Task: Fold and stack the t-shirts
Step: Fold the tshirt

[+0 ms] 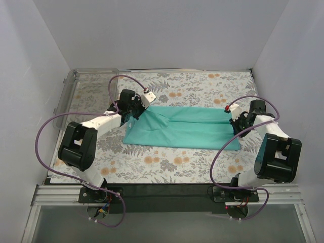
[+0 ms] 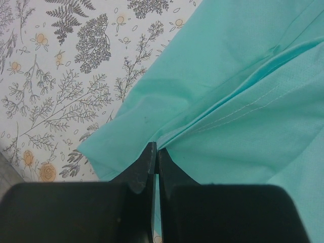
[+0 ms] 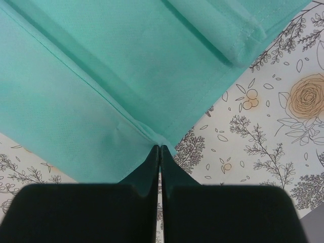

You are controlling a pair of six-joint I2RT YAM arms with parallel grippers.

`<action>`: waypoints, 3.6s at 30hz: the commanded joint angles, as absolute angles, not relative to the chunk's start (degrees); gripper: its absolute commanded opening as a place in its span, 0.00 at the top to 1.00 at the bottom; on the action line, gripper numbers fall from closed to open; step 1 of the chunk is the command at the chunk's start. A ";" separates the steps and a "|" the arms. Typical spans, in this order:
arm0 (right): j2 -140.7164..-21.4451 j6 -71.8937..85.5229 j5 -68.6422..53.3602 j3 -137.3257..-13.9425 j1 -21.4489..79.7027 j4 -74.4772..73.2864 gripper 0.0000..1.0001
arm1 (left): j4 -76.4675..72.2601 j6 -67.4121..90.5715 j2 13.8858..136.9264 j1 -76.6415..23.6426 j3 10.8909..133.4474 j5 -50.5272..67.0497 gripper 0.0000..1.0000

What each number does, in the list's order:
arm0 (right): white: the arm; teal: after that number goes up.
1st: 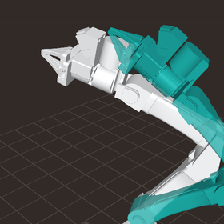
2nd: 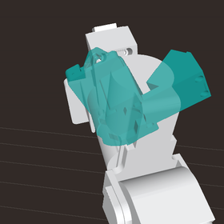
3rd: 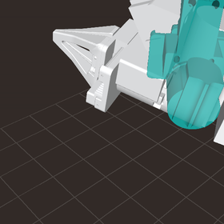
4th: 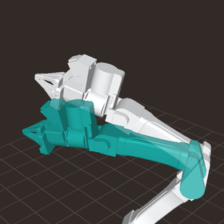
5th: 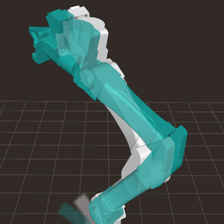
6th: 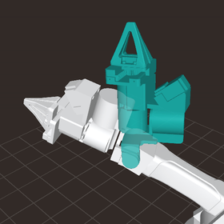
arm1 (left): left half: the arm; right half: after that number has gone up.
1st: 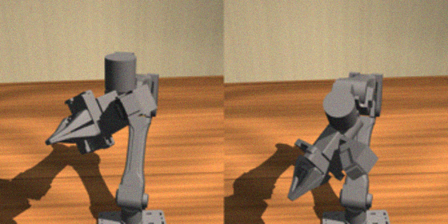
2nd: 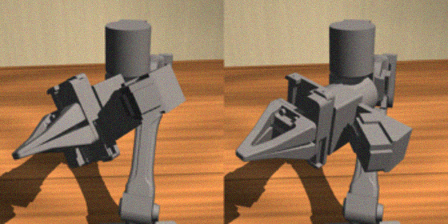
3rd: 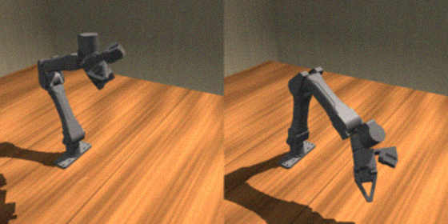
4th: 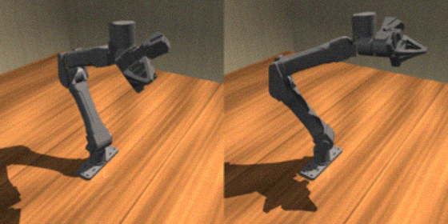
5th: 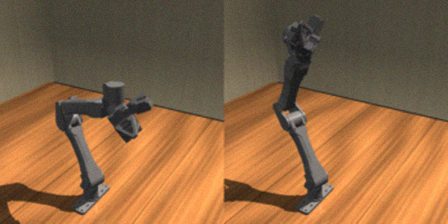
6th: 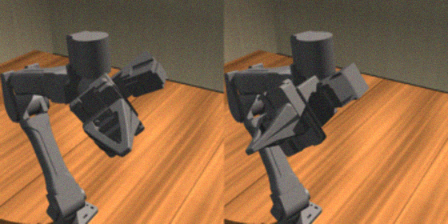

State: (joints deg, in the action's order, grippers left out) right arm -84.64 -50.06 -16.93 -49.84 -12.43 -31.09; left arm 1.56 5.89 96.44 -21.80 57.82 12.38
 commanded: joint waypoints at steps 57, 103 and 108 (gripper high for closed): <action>-81.74 -42.19 -46.67 -67.24 -11.78 -36.56 0.38 | 17.23 81.12 46.67 -19.16 28.92 5.98 0.14; -141.85 -24.43 -37.26 -122.70 25.31 -40.60 0.36 | 26.89 98.26 36.47 -19.07 21.27 2.46 0.16; -142.91 -24.43 -37.70 -122.34 26.10 -41.74 0.42 | 27.16 98.26 35.95 -19.07 21.27 2.37 0.16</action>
